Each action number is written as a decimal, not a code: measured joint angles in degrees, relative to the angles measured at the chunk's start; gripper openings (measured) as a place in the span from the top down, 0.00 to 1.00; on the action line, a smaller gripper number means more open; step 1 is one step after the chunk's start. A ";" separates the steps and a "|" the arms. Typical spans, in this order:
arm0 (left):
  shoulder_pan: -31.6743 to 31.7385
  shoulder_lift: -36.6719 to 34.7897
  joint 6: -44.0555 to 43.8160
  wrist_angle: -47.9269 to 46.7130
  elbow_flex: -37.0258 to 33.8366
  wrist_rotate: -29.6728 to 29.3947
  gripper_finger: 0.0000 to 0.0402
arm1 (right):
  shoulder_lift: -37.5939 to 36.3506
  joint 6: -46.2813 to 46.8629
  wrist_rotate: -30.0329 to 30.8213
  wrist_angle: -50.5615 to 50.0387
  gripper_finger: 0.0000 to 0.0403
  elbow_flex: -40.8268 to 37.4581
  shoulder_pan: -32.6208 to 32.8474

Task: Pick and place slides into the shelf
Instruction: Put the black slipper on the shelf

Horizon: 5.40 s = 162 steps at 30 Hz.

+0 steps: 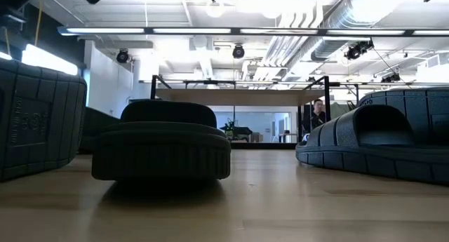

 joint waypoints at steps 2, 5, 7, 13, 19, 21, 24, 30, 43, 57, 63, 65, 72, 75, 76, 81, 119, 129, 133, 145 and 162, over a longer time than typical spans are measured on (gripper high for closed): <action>0.00 2.29 0.16 0.08 1.71 2.38 1.00 | 4.01 -1.80 -0.03 -9.53 0.93 6.31 0.00; -0.02 5.56 -0.13 -0.34 3.74 4.78 1.00 | 10.64 -1.82 -0.74 -21.82 0.87 14.52 0.00; -0.04 7.48 -0.19 -0.77 4.77 5.48 1.00 | 15.19 -0.26 -3.66 -28.65 0.82 19.03 0.00; -0.02 12.27 -1.32 -1.04 5.47 6.54 1.00 | 26.07 5.78 -11.57 -49.87 0.76 28.66 1.28; -0.02 15.41 -3.70 -1.05 5.47 8.84 1.00 | 30.80 10.07 -1.34 -71.88 0.76 30.12 10.43; -0.02 16.24 -4.00 -1.05 5.47 9.69 1.00 | 31.57 13.55 2.24 -74.18 0.76 28.93 14.57; -0.02 17.35 -4.26 -1.05 5.47 10.37 1.00 | 32.28 19.54 6.50 -72.61 0.76 25.77 21.20; -0.02 18.84 -4.26 -1.42 5.47 10.78 1.00 | 35.06 33.65 13.59 -67.28 0.76 17.50 36.49; 0.00 19.53 -2.66 -6.42 5.47 11.66 1.00 | 48.00 58.15 35.58 -65.78 0.76 9.81 55.85; 0.00 19.53 -2.73 -12.86 5.47 11.19 1.00 | 58.71 55.19 39.00 -63.86 0.76 9.77 56.27; 0.00 19.53 -2.73 -12.85 5.47 11.23 1.00 | 58.93 56.45 41.98 -64.73 0.76 9.77 56.73; 0.00 19.53 -2.73 -12.87 5.47 11.21 1.00 | 59.22 57.54 43.56 -65.97 0.76 9.77 56.63; -0.01 19.53 -2.73 -12.87 5.47 11.19 1.00 | 59.76 57.23 45.79 -66.65 0.76 9.77 56.63; 0.00 19.53 -2.75 -12.87 5.47 11.12 1.00 | 59.76 57.21 43.67 -66.82 0.76 9.77 56.62; 0.00 19.53 -2.75 -12.88 5.47 11.12 1.00 | 59.76 57.17 43.11 -66.83 0.76 9.77 56.68; 0.00 19.53 -2.75 -12.90 5.47 11.10 1.00 | 59.61 55.83 41.73 -67.70 0.76 9.77 57.56; -0.01 19.51 1.21 -17.51 5.47 11.08 1.00 | 59.61 46.12 52.98 -67.19 0.49 8.48 53.50; 0.00 19.51 1.47 -17.51 5.47 11.06 1.00 | 59.67 41.52 54.25 -61.05 0.49 5.53 49.96; 0.00 19.51 1.56 -17.51 5.47 11.03 1.00 | 59.67 39.11 56.07 -60.82 0.51 5.53 48.88; -0.02 19.51 1.56 -17.49 5.47 8.30 1.00 | 59.67 34.21 56.63 -55.93 0.82 5.53 44.87; -0.02 19.51 1.36 -17.46 5.47 4.69 1.00 | 59.72 33.96 56.75 -62.91 0.99 14.40 44.19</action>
